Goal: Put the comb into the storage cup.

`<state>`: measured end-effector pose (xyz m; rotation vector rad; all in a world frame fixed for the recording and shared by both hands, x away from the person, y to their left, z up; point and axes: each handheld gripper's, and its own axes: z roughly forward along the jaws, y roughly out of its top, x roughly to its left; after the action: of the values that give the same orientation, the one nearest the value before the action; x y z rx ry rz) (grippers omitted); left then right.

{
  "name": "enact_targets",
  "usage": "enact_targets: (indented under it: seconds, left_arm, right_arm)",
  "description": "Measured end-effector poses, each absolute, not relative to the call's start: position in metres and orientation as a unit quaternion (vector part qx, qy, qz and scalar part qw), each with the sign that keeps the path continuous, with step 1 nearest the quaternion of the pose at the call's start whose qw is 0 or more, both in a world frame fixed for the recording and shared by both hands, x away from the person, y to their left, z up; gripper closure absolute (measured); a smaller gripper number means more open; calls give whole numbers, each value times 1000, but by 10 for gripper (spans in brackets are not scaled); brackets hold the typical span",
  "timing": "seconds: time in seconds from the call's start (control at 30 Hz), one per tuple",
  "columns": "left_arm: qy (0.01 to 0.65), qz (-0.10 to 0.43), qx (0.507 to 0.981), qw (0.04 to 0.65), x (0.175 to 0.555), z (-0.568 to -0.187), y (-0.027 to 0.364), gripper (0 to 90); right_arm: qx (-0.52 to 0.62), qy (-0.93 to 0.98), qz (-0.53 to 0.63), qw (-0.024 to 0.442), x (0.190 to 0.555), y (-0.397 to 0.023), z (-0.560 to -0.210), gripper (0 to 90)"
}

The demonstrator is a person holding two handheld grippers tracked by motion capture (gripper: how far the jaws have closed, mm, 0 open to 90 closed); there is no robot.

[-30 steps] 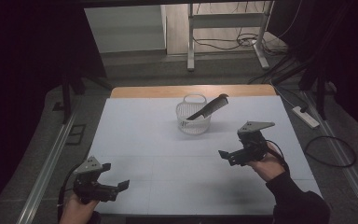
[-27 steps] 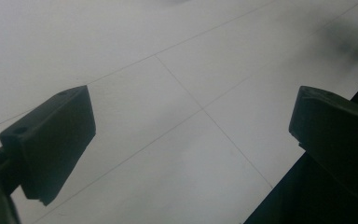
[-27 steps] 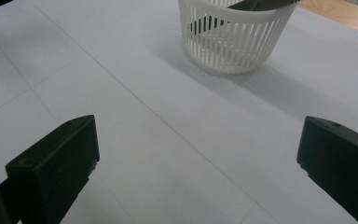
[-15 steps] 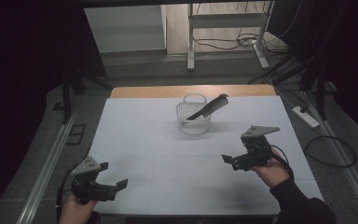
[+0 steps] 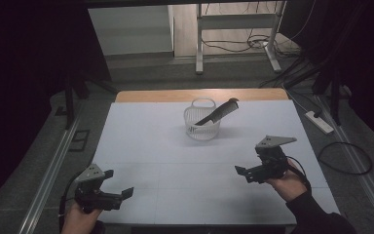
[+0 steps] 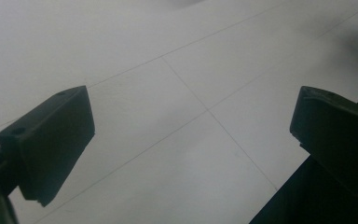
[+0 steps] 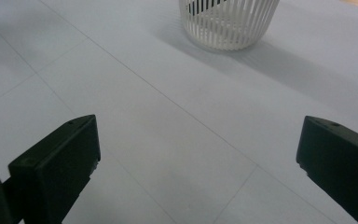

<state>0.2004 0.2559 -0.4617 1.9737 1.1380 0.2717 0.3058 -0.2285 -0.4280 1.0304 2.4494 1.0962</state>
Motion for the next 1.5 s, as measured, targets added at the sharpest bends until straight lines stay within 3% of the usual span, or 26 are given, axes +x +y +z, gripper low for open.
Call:
enact_targets:
  seconds: [1.5]
  left_arm:
    - [455, 104, 782, 413, 201, -462, 256, 5]
  right_arm:
    - [384, 840, 355, 146, 272, -275, -438, 0]
